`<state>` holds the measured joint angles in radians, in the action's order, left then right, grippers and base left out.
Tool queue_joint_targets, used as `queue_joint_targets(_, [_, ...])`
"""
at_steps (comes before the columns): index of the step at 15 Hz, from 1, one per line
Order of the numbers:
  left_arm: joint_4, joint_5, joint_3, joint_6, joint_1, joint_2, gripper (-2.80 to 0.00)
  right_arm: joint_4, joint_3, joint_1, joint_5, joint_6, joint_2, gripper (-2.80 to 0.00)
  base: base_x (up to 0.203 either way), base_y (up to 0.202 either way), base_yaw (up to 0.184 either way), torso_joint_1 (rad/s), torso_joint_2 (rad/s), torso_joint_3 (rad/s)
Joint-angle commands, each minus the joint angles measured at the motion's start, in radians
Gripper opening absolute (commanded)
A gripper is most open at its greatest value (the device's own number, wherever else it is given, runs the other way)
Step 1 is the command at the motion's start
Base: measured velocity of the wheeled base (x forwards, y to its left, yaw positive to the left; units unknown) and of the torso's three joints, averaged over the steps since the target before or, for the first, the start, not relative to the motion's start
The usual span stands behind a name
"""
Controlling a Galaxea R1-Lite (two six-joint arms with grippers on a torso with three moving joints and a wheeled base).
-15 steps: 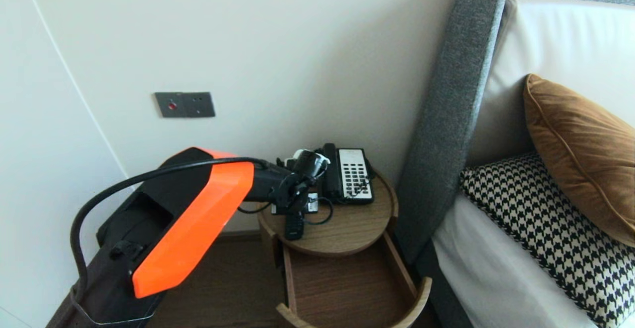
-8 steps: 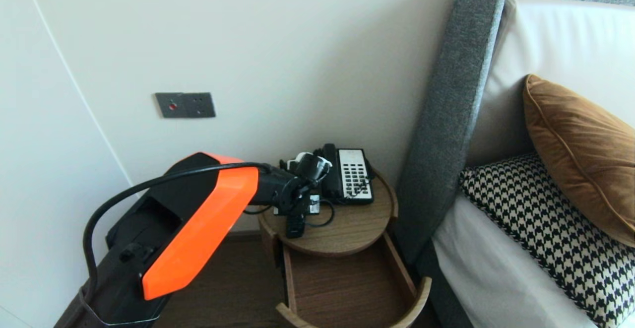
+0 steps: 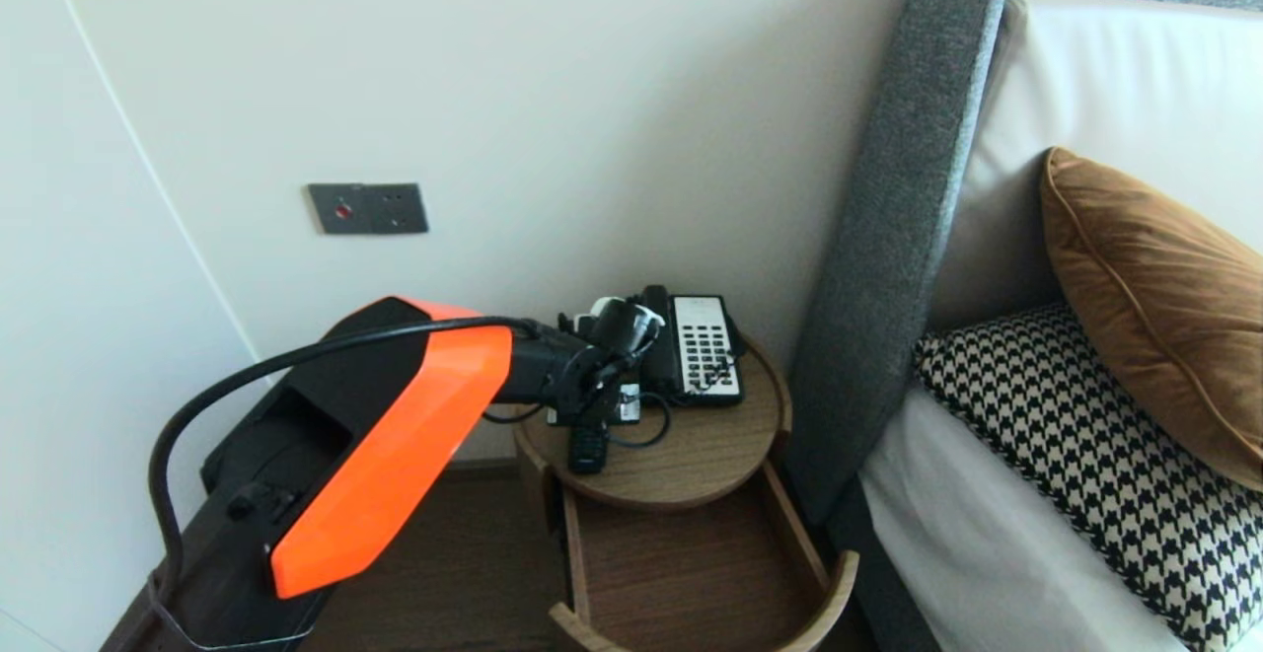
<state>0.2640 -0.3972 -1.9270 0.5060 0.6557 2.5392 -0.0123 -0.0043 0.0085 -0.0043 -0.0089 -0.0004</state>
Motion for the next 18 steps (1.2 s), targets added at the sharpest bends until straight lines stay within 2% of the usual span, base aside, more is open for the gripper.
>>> queue_joint_targets(1, [0.002, -0.005, 0.005, 0.003, 0.002, -0.044, 0.0, 0.0, 0.0, 0.001, 0.0, 0.0, -0.004, -2.8, 0.0, 0.0, 0.0, 0.0, 0.0, 0.0])
queue_joint_targets(5, [0.02, -0.017, 0.032, 0.003, 0.002, -0.162, 0.0, 0.0, 0.0, 0.001, 0.0, 0.0, -0.004, -2.8, 0.0, 0.0, 0.0, 0.0, 0.0, 0.0])
queue_joint_targets(9, [0.041, -0.029, 0.147, -0.004, -0.009, -0.383, 0.0, 0.0, 0.0, 0.001, 0.0, 0.0, -0.003, -2.8, 0.0, 0.0, 0.0, 0.0, 0.0, 0.0])
queue_joint_targets(10, [0.049, -0.03, 0.179, -0.009, -0.018, -0.444, -2.8, 0.0, 0.0, 0.001, 0.001, 0.0, -0.003, -2.8, 0.0, 0.0, 0.0, 0.0, 0.0, 0.0])
queue_joint_targets(18, [0.074, -0.031, 0.538, -0.054, -0.146, -0.895, -2.8, 0.0, 0.0, 0.001, 0.0, 0.0, -0.004, -2.8, 0.0, 0.0, 0.0, 0.0, 0.0, 0.0])
